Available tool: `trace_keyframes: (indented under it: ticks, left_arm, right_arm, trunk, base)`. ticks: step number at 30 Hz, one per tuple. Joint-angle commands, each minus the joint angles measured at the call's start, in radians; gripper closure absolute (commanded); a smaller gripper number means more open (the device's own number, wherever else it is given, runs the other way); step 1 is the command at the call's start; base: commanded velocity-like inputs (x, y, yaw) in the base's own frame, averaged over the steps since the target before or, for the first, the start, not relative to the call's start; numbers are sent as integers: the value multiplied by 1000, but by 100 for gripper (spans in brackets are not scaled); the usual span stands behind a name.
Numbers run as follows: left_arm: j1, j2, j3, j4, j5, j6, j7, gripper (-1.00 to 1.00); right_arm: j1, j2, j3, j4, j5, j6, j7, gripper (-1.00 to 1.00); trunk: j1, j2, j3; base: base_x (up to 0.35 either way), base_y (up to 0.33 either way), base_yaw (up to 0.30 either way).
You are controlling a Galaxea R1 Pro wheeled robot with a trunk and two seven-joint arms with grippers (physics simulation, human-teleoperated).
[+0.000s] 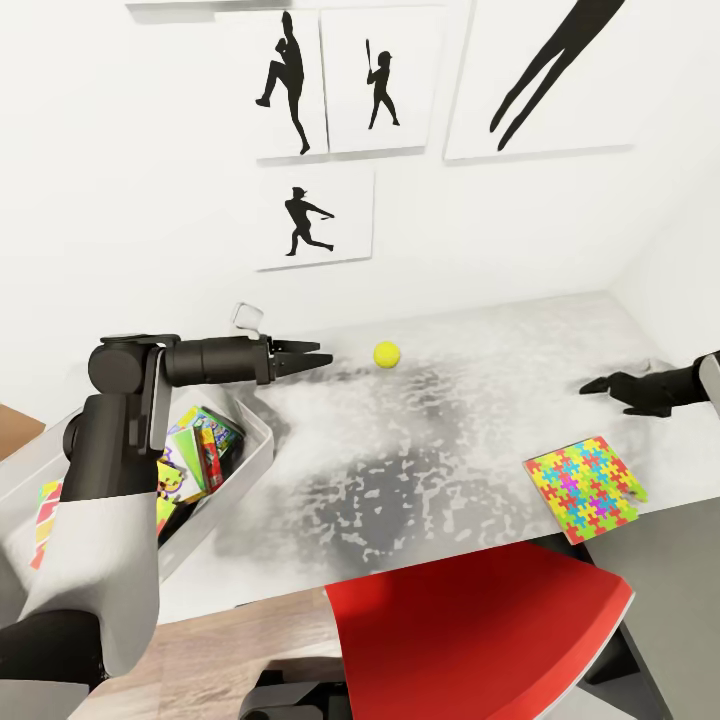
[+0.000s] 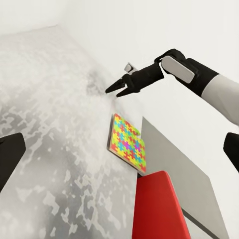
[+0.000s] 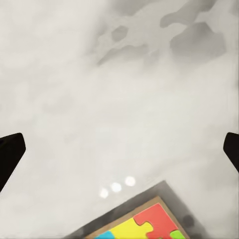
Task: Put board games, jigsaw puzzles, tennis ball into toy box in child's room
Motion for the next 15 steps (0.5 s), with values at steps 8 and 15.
trace_keyframes:
  ticks: [8, 15]
  left_arm:
    - [-1, 1, 1, -1, -10, 10, -11, -100]
    - [-1, 1, 1, -1, -10, 10, -11, -100]
  right_arm:
    - [2, -38, -2, -1, 3, 5, 87, -100]
    - [3, -63, -2, 4, 3, 5, 113, -100]
  trunk:
    - [1, -2, -1]
    - [1, -2, -1]
  base:
    - [-42, 0, 0]
    - [-27, 0, 0]
